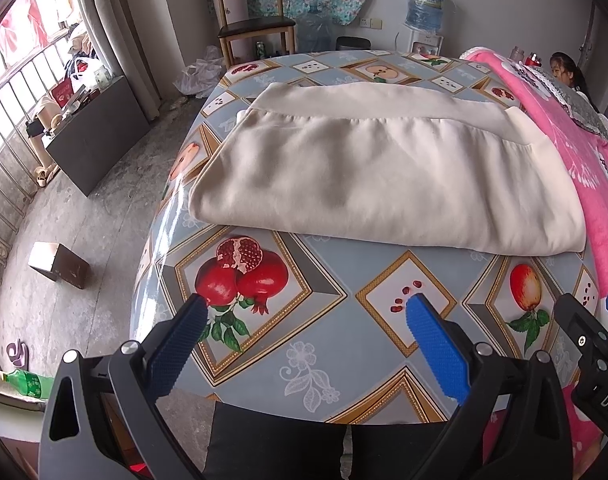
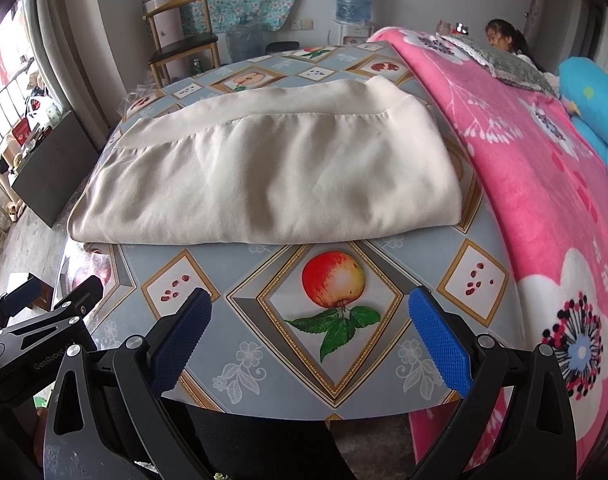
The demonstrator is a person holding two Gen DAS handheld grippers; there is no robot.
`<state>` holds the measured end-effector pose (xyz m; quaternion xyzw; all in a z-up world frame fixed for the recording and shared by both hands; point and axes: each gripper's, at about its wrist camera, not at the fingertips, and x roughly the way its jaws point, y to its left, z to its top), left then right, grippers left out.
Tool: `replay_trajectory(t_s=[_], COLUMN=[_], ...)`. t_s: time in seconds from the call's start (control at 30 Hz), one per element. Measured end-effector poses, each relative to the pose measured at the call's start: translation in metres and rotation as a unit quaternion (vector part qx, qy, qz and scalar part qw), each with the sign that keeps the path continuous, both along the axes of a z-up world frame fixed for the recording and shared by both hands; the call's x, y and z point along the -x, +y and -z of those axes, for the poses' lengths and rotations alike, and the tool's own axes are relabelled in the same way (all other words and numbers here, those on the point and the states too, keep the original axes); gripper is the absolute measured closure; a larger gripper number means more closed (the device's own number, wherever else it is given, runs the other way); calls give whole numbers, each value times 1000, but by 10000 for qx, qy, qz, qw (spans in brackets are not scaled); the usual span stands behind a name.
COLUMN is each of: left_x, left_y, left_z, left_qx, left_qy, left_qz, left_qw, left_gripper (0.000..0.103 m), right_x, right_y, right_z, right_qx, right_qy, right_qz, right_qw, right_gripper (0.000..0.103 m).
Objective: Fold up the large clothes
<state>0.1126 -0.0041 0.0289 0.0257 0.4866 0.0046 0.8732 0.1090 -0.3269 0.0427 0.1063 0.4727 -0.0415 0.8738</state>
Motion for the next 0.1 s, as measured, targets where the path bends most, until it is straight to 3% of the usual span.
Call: replay_trajectory(t_s=[0.1], left_x=[0], left_y=[0], left_z=[0], left_qx=[3], left_qy=[4], left_qz=[1], left_qw=[10000], left_gripper=[5], right_x=[0], right_y=[1], right_z=[0], right_qx=[2], right_qy=[3], right_qz=[7], right_qw=[10000], right_gripper=[7])
